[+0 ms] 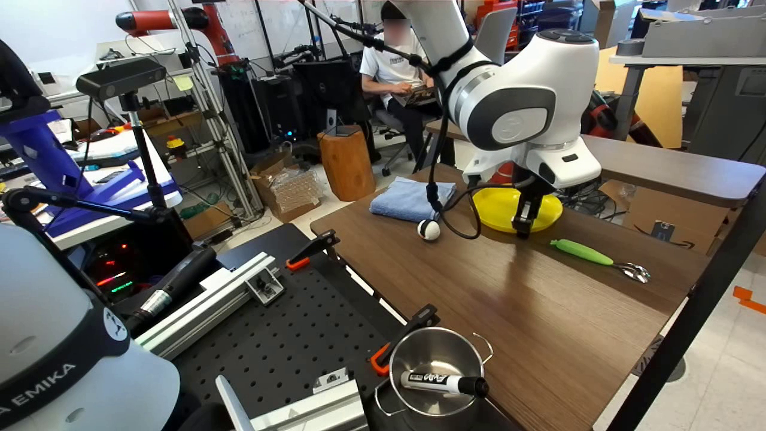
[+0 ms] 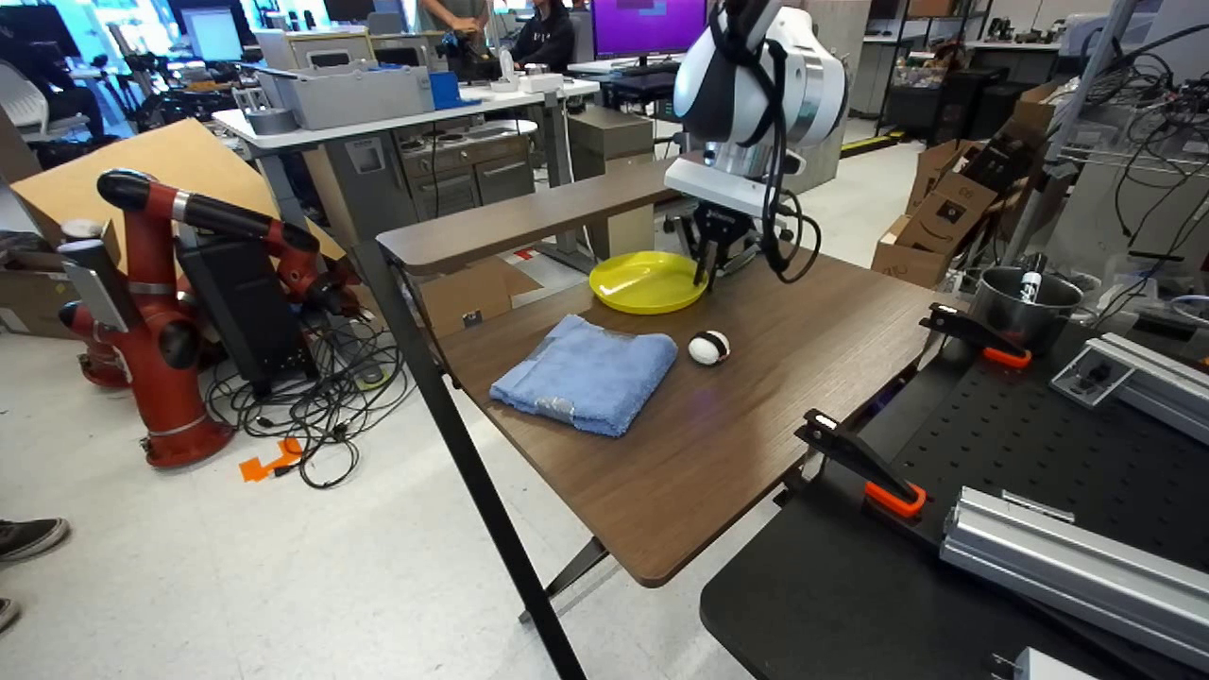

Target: Move the yellow plate to the front right side of the table

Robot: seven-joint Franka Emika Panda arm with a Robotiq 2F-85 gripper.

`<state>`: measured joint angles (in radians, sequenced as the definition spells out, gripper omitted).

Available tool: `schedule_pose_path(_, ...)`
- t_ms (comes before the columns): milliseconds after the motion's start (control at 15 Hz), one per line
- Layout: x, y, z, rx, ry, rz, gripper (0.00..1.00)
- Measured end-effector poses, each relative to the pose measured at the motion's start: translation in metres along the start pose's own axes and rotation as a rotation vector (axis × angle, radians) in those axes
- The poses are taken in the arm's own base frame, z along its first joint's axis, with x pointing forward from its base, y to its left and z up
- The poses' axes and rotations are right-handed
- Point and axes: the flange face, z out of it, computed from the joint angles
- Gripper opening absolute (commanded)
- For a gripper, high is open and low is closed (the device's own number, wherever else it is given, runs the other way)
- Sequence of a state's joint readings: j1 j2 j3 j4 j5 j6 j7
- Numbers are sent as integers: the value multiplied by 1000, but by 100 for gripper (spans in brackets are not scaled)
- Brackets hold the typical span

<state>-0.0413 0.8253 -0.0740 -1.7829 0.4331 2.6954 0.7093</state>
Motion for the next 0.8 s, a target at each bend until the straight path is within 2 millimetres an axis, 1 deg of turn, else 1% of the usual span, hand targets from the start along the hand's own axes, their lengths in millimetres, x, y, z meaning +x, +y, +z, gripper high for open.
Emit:
schedule_pose_path(533, -2, -5, -5, 16, 11, -17, 1)
schedule_pose_path(800, -14, -1, -10, 25, 17, -61, 1)
